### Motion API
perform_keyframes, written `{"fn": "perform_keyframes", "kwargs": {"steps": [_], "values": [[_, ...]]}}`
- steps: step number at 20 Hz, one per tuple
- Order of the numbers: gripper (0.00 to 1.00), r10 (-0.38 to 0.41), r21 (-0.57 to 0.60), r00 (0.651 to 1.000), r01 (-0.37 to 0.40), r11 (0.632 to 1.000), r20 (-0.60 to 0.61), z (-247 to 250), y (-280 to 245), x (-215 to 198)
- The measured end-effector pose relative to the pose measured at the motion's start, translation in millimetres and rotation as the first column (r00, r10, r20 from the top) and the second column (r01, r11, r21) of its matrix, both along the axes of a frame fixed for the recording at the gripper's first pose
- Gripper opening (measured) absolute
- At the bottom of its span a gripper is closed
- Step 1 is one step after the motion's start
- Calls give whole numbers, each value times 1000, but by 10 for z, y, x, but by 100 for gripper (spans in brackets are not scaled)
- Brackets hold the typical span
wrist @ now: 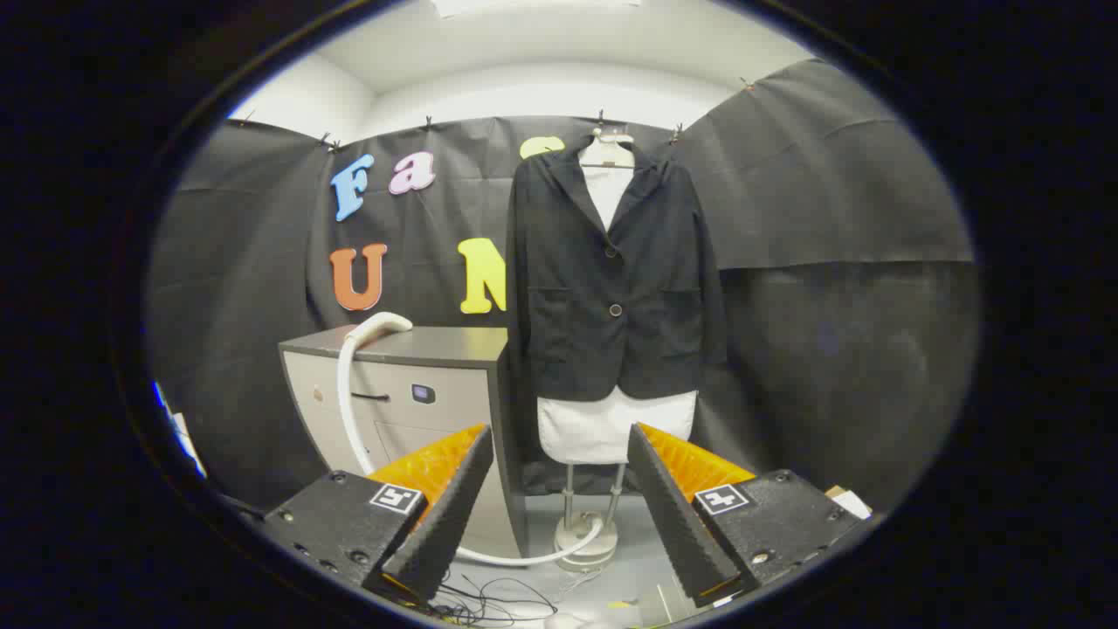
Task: Iron the clothes twice with a garment steamer, once on the left side and once on the right side.
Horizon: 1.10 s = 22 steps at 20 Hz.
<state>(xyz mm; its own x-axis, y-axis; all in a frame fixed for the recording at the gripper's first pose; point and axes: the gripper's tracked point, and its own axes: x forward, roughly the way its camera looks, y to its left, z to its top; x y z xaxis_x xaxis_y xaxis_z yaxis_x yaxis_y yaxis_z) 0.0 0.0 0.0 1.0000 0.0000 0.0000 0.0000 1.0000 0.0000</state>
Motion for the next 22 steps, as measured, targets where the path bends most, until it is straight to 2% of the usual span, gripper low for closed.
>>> {"fn": "perform_keyframes", "kwargs": {"steps": [15, 22], "values": [[99, -18, 16, 1000, 19, 1000, -11, 1, 155, -33], [98, -27, 23, 1000, 27, 999, -14, 231, 368, 91]]}}
